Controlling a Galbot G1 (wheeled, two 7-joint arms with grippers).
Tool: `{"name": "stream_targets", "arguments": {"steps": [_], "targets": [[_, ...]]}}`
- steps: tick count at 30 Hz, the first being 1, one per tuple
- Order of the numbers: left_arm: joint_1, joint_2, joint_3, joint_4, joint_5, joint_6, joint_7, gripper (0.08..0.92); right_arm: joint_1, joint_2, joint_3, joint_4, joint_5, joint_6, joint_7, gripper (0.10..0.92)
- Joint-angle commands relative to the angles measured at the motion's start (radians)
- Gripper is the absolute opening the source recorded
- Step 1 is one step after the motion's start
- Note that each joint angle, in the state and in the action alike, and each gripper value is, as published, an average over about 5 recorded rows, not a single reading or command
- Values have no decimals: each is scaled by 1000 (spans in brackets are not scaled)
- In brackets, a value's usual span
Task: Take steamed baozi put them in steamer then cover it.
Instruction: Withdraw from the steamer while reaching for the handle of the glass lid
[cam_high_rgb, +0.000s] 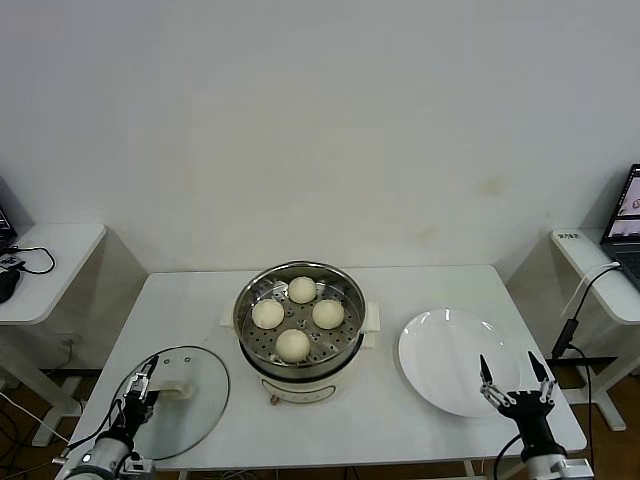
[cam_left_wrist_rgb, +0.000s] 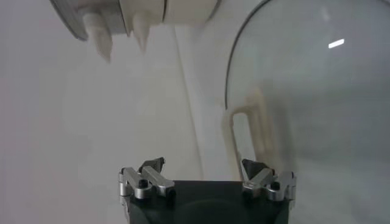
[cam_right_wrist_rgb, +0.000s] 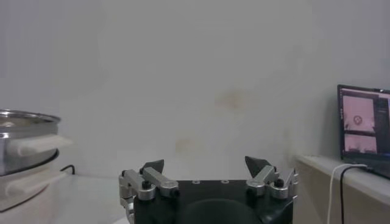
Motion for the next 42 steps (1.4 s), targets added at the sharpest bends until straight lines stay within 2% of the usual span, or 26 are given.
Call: {"name": "stream_targets", "arguments": {"steps": [1, 13, 16, 28, 37, 39, 42], "targets": [[-35, 2, 6, 31, -14, 0, 3, 823, -2, 5, -1, -3, -4, -1, -3, 823], [-53, -11, 14, 44, -34, 2, 4, 823, -4, 14, -15, -10, -15, 4, -6, 823], [-53, -13, 16, 45, -38, 1, 4, 797, -5, 15, -17, -10, -16, 5, -7, 823], [-53, -24, 29, 54, -52, -5, -5, 463, -12, 18, -26, -7, -18, 10, -10, 822], [-24, -38, 10, 16, -88, -12, -60, 204, -20, 14, -27, 5, -17, 11, -12, 823], [-10, -43, -1, -8, -101, -12, -75, 160, -22, 13, -29, 9, -17, 12, -12, 823], [14, -51, -27, -55, -122, -10, -95, 138, -24, 11, -34, 13, -18, 13, -13, 823]]}}
